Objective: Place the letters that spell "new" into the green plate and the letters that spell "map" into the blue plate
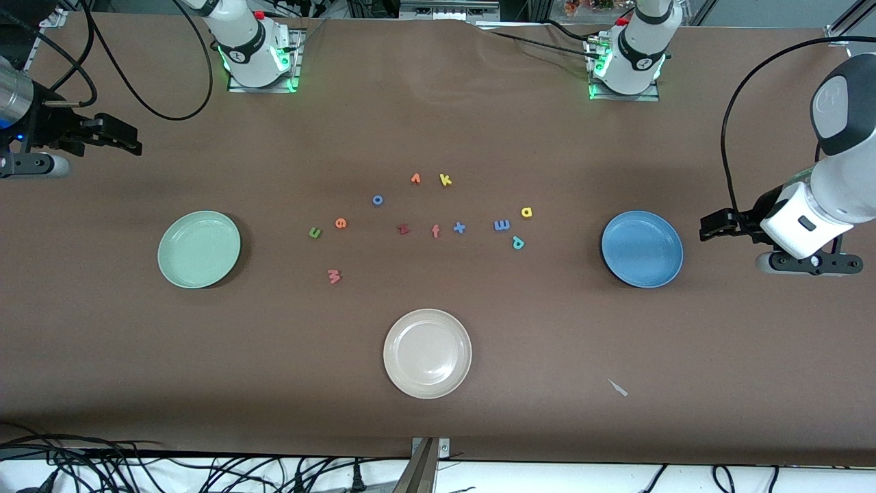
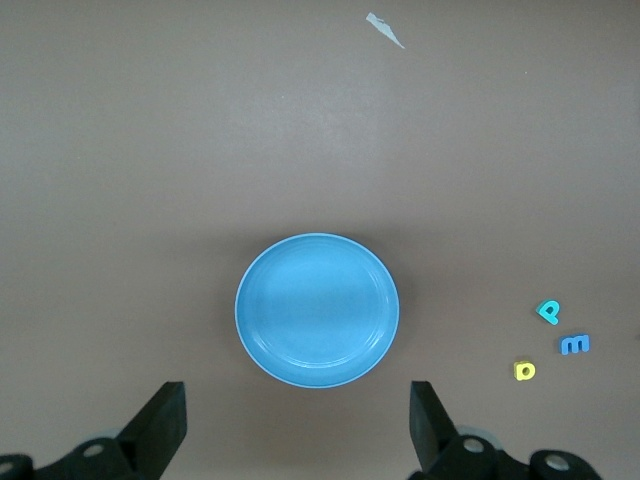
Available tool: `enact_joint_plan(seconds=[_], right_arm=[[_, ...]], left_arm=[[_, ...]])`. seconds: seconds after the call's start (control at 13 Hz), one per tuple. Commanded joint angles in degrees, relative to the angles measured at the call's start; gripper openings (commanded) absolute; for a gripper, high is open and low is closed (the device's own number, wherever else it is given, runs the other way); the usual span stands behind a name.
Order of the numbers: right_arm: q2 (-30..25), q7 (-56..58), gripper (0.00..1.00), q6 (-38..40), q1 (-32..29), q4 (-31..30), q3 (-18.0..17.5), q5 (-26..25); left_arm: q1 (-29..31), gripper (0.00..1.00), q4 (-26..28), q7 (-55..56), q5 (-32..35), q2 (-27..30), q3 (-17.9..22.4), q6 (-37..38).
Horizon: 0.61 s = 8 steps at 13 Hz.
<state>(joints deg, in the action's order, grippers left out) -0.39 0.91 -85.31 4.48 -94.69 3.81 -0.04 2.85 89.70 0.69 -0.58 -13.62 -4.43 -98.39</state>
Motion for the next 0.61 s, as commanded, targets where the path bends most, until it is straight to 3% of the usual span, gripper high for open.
enact_joint_plan(seconds=[0.0,0.54], right_arm=[[0.74,0.23,1.00,0.94,-0.17,1.44,0.23,0.92],[0.83,0.23,1.00,0.85,-0.08,1.44,0.23,0.92]], left_arm=[[0.05,0.98,1.27,-1.75,-1.62,1.14,0.38,-0.75],[0.05,0.98,1.27,-1.75,-1.62,1.14,0.38,-0.66]])
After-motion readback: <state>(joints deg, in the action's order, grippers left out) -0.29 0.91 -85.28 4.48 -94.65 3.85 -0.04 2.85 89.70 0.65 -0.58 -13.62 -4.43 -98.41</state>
